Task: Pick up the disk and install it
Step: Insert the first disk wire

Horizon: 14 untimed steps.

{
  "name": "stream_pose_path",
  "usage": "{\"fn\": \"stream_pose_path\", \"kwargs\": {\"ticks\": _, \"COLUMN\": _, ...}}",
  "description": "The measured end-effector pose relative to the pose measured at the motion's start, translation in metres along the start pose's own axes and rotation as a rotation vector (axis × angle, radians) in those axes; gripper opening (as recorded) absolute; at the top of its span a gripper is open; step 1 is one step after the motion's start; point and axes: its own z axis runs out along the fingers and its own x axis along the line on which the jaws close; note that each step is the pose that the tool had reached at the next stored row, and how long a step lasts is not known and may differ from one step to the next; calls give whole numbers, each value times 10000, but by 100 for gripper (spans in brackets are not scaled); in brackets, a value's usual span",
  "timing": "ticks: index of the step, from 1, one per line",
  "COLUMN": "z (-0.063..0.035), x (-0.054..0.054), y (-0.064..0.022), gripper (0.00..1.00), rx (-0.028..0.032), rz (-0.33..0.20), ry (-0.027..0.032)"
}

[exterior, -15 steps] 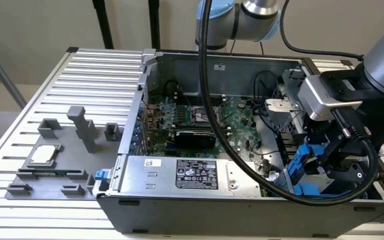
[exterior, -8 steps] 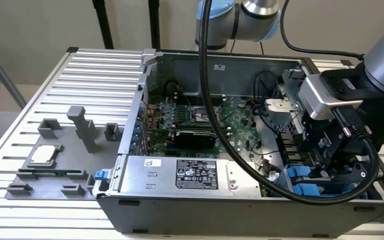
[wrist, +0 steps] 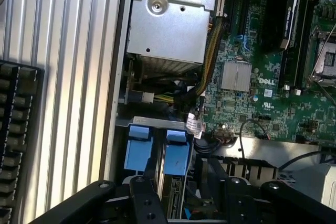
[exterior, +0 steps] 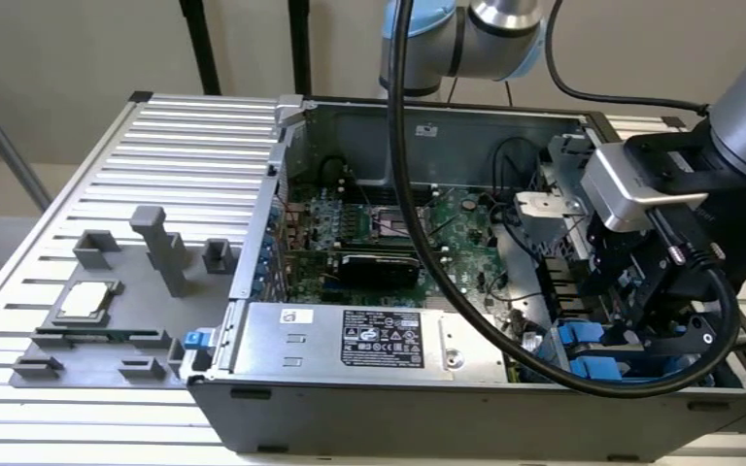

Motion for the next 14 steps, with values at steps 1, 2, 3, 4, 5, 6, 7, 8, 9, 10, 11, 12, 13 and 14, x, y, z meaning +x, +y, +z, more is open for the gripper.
{"fn": "stream_pose_path", "kwargs": {"ticks": 1, "z": 0, "x": 0, "y": 0, "gripper": 100, "rx": 0, "rz": 0, "ry": 0}}
{"fn": "stream_pose_path", "kwargs": {"ticks": 2, "z": -1, "x": 0, "y": 0, "gripper": 100, "rx": 0, "rz": 0, "ry": 1}}
{"fn": "stream_pose_path", "kwargs": {"ticks": 3, "z": -1, "x": 0, "y": 0, "gripper": 100, "rx": 0, "rz": 0, "ry": 1}}
{"fn": "stream_pose_path", "kwargs": {"ticks": 4, "z": 0, "x": 0, "y": 0, "gripper": 100, "rx": 0, "rz": 0, "ry": 1}}
{"fn": "stream_pose_path", "kwargs": {"ticks": 5, "z": 0, "x": 0, "y": 0, "gripper": 100, "rx": 0, "rz": 0, "ry": 1}}
{"fn": "stream_pose_path", "kwargs": {"ticks": 6, "z": -1, "x": 0, "y": 0, "gripper": 100, "rx": 0, "rz": 0, "ry": 1}}
{"fn": "stream_pose_path", "kwargs": {"ticks": 7, "z": 0, "x": 0, "y": 0, "gripper": 100, "rx": 0, "rz": -1, "ry": 1}}
{"fn": "stream_pose_path", "kwargs": {"ticks": 8, "z": -1, "x": 0, "y": 0, "gripper": 100, "rx": -1, "rz": 0, "ry": 1}}
{"fn": "stream_pose_path", "kwargs": {"ticks": 9, "z": 0, "x": 0, "y": 0, "gripper": 100, "rx": 0, "rz": 0, "ry": 1}}
{"fn": "stream_pose_path", "kwargs": {"ticks": 10, "z": 0, "x": 0, "y": 0, "gripper": 100, "rx": 0, "rz": 0, "ry": 1}}
{"fn": "stream_pose_path", "kwargs": {"ticks": 11, "z": 0, "x": 0, "y": 0, "gripper": 100, "rx": 0, "rz": 0, "ry": 1}}
{"fn": "stream_pose_path", "kwargs": {"ticks": 12, "z": 0, "x": 0, "y": 0, "gripper": 100, "rx": 0, "rz": 0, "ry": 1}}
{"fn": "stream_pose_path", "kwargs": {"ticks": 13, "z": 0, "x": 0, "y": 0, "gripper": 100, "rx": 0, "rz": 0, "ry": 1}}
{"fn": "stream_pose_path", "kwargs": {"ticks": 14, "z": -1, "x": 0, "y": -1, "gripper": 100, "rx": 0, "rz": -1, "ry": 0}}
